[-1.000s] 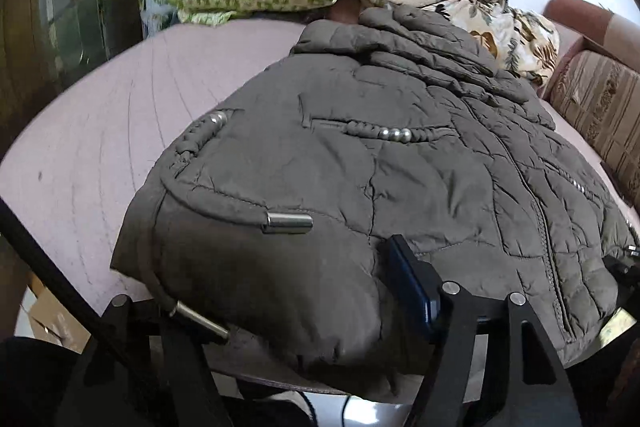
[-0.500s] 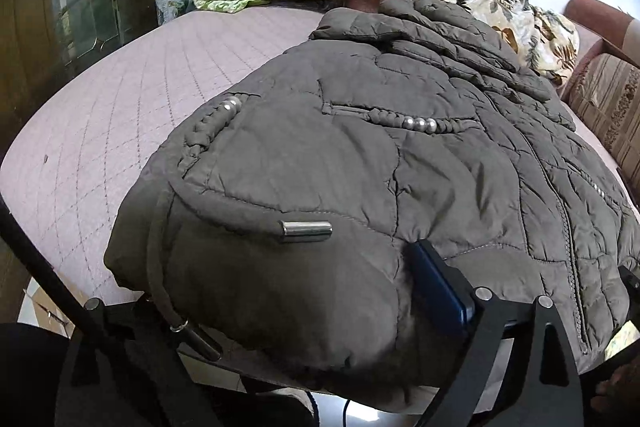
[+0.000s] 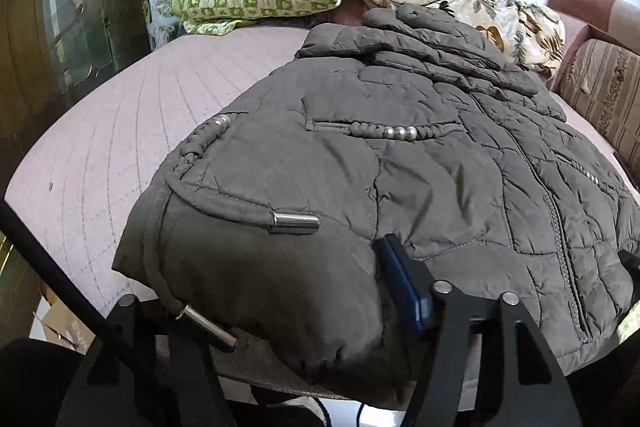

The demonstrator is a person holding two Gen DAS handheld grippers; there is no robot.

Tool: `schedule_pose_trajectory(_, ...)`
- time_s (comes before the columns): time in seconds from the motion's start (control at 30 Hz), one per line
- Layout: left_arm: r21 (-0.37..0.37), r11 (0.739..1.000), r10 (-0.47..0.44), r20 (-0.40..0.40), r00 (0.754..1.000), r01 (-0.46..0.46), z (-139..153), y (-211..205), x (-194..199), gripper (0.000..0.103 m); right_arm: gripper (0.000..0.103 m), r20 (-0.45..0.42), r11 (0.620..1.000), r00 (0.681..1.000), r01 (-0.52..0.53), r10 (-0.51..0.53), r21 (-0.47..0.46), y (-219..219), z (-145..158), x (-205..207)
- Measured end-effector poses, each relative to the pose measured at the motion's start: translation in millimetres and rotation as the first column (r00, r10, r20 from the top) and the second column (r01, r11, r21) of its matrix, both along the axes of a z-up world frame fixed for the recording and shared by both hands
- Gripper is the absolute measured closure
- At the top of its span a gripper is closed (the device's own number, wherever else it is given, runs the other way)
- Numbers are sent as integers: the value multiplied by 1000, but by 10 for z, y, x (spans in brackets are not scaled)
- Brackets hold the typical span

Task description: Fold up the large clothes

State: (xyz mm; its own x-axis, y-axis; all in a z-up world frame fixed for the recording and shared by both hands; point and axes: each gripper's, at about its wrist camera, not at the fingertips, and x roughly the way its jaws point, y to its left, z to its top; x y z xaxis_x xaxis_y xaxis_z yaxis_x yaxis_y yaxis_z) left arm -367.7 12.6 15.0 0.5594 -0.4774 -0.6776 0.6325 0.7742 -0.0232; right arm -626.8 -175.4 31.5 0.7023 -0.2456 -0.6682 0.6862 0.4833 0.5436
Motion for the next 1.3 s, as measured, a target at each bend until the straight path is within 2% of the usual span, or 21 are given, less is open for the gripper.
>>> schedule_pose_trajectory(0.07,-4,1000,-5,-1,1000,5,9,4,-4,48,69,-18,1000,1000,-6,6,-12,9,13,18)
schedule_pose_trajectory(0.17,3,1000,-5,22,1000,5,28,-13,-26,56,77,-14,999,1000,-16,15,-52,50,66,14)
schedule_pose_trajectory(0.3,13,1000,-6,47,999,6,41,-21,-49,60,83,-22,992,999,-35,33,-119,114,145,40)
schedule_pose_trajectory(0.47,15,1000,-14,73,997,13,63,-32,-86,70,84,-15,992,999,-34,33,-120,132,164,65)
schedule_pose_trajectory(1.03,10,1000,-27,162,986,26,198,-36,-169,74,86,-3,978,999,-39,40,-206,157,364,49)
schedule_pose_trajectory(1.13,2,1000,-31,193,981,31,262,-29,-208,75,87,-5,970,999,-44,44,-237,188,429,50)
schedule_pose_trajectory(1.3,-18,999,-34,203,979,38,332,-3,-224,77,88,-21,954,998,-60,56,-294,231,545,72)
